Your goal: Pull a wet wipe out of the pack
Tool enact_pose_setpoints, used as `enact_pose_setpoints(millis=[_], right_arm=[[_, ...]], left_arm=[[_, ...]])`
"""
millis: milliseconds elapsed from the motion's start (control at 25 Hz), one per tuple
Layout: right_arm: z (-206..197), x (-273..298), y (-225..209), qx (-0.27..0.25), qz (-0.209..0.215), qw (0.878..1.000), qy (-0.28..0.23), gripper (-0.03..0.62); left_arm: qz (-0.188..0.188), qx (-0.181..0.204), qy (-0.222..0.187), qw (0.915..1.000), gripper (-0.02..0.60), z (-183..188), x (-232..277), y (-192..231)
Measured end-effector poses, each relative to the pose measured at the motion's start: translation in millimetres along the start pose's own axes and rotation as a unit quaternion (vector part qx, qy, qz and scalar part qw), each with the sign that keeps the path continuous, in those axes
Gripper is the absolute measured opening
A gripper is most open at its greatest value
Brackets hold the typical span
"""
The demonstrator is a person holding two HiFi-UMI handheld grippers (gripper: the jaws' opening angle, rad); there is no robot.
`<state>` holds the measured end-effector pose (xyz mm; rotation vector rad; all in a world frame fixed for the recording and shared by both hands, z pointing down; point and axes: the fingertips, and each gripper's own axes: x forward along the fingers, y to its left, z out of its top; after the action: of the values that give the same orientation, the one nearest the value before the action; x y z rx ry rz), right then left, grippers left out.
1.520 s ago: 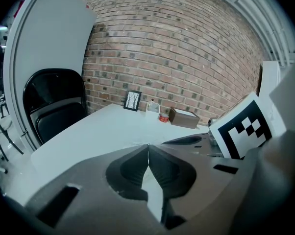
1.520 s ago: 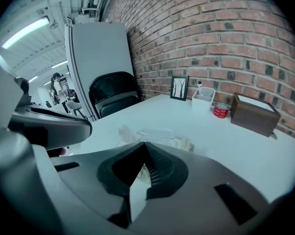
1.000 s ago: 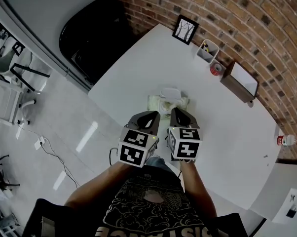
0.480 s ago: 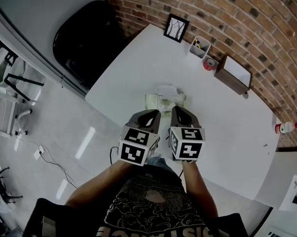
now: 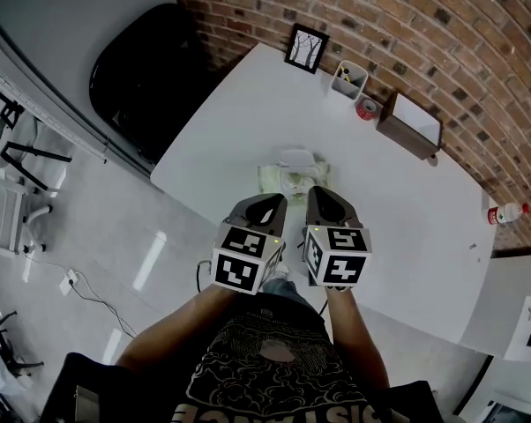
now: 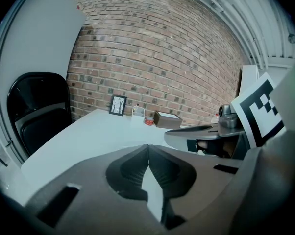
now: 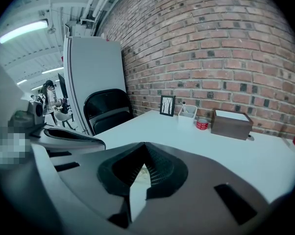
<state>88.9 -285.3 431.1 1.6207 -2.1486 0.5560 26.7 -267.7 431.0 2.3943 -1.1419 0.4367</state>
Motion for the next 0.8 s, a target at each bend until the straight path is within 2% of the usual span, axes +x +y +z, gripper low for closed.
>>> enact_pose_setpoints(millis=[800], right_arm=[[22.9,-39.7,15.0,0.001,-0.035,0.998,-0.050,0.015]], left_arm=[[-0.030,0.017,-0.019,0.9992,0.012,5.6,-21.1,-6.9]])
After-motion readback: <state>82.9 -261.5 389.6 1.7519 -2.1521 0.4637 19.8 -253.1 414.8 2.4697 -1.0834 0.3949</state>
